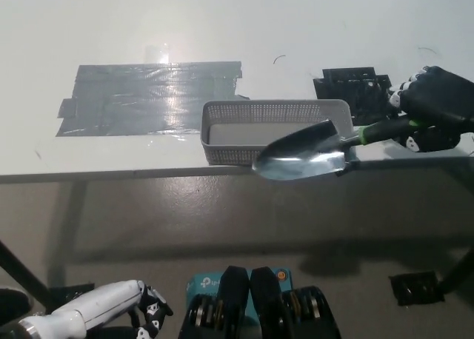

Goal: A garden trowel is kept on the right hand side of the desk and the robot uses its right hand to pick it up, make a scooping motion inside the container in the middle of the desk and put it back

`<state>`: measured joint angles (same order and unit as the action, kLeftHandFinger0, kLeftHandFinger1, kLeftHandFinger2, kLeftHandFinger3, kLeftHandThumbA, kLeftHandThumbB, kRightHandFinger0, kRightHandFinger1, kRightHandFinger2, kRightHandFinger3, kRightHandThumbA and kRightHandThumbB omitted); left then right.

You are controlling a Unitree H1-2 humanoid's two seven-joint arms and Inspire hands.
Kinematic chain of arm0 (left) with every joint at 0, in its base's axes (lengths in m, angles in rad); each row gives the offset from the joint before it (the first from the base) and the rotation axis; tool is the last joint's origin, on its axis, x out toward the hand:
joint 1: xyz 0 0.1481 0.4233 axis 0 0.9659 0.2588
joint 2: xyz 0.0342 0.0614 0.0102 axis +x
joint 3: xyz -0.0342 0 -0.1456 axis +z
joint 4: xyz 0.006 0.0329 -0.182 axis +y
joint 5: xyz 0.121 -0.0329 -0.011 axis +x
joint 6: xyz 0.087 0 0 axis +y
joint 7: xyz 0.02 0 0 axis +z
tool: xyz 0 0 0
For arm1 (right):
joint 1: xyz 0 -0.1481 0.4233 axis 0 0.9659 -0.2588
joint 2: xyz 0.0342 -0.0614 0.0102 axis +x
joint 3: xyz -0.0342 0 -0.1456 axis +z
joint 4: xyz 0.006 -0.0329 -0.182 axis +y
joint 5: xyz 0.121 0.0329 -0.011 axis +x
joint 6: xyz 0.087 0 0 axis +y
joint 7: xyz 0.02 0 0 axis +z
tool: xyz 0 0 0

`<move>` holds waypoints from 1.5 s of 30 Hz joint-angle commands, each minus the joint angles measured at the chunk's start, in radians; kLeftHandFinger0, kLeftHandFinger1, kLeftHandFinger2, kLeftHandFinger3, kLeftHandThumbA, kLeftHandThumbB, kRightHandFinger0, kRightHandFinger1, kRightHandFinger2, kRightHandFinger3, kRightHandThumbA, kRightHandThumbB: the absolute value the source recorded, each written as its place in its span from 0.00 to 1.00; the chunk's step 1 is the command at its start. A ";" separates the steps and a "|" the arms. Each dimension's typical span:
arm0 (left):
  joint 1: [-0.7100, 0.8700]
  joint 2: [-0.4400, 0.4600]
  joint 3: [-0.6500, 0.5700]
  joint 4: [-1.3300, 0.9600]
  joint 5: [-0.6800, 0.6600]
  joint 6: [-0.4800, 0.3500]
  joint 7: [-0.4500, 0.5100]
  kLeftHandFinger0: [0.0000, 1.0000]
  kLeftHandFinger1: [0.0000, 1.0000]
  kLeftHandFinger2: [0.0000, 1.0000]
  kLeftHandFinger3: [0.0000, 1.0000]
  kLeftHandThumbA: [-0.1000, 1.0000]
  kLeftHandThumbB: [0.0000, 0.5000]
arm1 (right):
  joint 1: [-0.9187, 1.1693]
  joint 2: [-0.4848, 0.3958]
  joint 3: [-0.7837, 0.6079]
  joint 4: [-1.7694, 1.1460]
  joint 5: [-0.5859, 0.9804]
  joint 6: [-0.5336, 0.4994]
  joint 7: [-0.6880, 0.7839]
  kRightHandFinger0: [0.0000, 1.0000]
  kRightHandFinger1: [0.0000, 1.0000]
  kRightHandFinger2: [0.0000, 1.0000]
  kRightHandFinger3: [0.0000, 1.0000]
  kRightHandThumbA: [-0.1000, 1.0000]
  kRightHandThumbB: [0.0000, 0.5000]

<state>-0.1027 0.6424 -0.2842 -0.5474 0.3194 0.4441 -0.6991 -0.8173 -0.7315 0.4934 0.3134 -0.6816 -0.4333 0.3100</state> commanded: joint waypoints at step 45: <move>0.006 0.014 0.011 -0.025 0.002 0.011 0.006 0.62 0.64 0.73 0.85 0.93 0.24 | -0.316 -0.084 -0.010 0.234 -0.070 0.053 0.184 0.00 0.23 0.60 0.05 0.00 0.05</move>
<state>-0.0964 0.6412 -0.2785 -0.5499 0.3186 0.4459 -0.6987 -1.0401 -0.7978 0.5308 0.5276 -0.7500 -0.4356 0.4729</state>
